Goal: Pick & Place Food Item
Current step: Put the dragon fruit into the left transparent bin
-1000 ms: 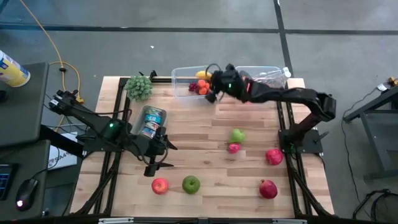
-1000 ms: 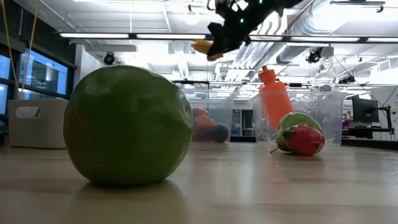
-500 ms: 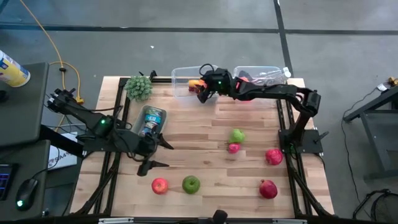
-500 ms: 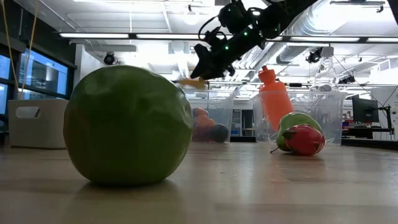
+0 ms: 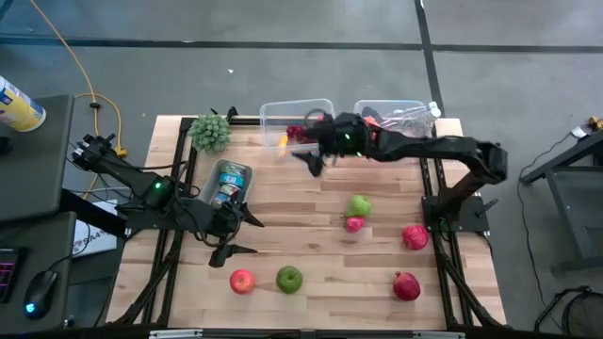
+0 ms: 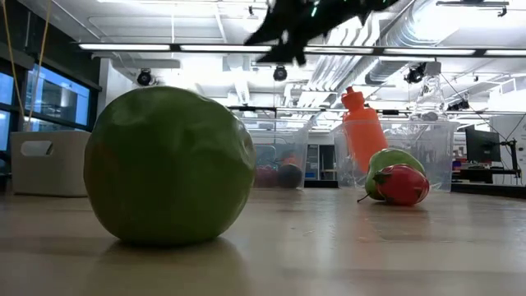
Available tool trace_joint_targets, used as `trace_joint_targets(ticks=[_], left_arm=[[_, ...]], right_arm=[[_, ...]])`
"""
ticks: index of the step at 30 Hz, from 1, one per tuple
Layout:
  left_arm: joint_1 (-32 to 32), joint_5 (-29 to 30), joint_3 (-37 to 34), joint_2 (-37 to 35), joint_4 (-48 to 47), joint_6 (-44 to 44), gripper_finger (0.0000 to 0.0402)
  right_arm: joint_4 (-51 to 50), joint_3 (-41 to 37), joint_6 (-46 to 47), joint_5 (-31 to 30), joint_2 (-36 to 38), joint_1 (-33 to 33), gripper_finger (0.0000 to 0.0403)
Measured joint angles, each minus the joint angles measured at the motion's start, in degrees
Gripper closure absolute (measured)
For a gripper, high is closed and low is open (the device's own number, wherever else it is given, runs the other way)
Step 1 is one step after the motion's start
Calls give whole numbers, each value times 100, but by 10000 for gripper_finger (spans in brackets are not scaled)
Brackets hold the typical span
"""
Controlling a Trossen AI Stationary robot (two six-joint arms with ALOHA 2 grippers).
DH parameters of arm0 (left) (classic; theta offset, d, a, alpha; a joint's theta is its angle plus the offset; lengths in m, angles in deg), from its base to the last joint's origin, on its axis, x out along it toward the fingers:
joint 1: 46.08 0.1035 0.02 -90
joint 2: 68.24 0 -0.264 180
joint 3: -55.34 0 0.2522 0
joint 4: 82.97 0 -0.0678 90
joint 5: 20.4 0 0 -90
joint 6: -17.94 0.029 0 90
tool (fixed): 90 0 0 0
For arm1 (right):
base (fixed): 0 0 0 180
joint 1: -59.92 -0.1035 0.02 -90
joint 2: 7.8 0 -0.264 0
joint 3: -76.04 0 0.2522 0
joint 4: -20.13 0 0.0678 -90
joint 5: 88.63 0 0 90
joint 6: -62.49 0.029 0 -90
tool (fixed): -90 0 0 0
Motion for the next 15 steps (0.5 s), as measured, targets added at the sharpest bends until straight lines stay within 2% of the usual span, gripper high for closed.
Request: trace_joint_targets(ticks=[3,8,15], left_arm=[[0,9,0,1,-126,-3,98],[0,13,-22,1,-203,-22,98],[5,15,-42,34,-213,-25,98]], right_arm=[[-701,0,-327,-278,498,-555,96],[-2240,0,-347,-699,1156,-1398,107],[-4667,-7,604,-1166,1519,-2198,118]])
